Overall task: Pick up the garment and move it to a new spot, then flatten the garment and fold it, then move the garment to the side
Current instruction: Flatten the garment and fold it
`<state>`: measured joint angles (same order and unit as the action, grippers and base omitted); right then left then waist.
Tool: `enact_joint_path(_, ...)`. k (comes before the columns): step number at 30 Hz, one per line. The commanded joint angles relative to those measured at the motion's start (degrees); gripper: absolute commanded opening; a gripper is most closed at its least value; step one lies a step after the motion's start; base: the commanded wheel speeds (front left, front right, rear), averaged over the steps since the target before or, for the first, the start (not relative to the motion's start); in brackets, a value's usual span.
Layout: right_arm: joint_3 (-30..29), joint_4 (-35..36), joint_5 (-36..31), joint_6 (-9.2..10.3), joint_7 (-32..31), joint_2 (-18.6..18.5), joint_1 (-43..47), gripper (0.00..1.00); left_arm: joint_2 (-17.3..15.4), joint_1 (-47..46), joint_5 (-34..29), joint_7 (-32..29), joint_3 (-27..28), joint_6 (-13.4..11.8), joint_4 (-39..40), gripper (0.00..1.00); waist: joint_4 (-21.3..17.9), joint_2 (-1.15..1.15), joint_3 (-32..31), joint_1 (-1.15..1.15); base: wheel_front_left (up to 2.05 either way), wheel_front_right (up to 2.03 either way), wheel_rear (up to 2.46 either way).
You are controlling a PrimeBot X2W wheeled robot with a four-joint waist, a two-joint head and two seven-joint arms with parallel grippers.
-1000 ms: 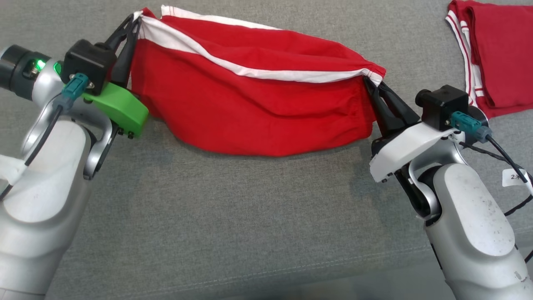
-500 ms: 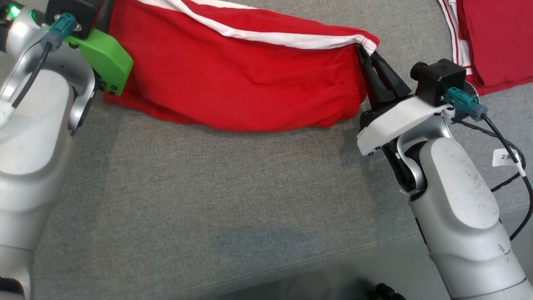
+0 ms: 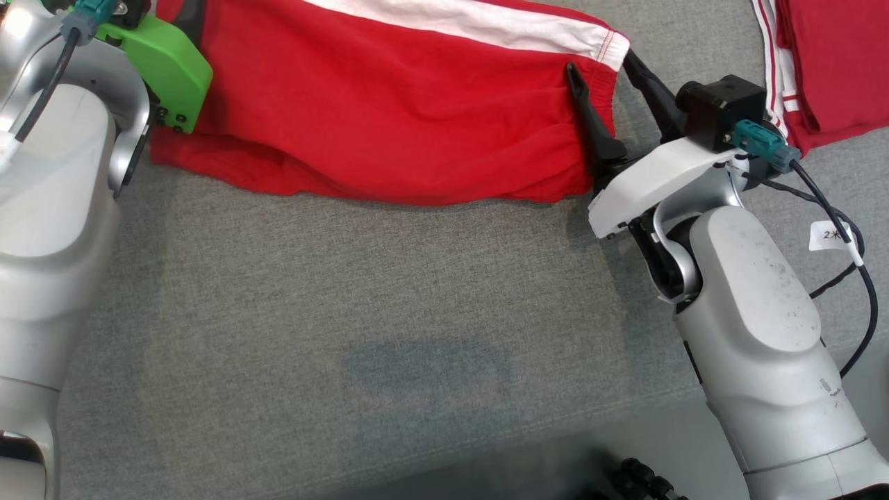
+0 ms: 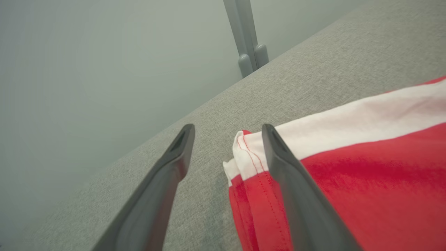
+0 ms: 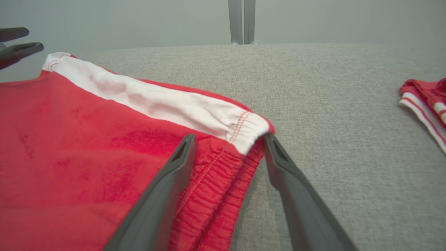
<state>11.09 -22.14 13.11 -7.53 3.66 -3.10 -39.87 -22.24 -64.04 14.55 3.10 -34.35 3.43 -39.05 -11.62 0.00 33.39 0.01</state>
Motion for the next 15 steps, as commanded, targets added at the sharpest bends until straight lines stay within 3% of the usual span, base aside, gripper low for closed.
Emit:
enact_joint_path(1,-0.28,-0.22,0.12,0.1,0.36,-0.06,-0.25,1.0,0.09,-0.5,0.46,0.6,0.27,-0.58,-0.34,1.0,0.27,0.0,-0.39,-0.01,0.0,0.0,0.0)
enact_joint_path(15,-5.79,5.51,-1.8,0.1,-1.89,-0.66,9.81,1.0,0.03,6.97,3.7,3.93,0.79,-1.62,-0.9,1.0,2.05,0.0,-6.75,-0.01,0.0,0.0,0.0)
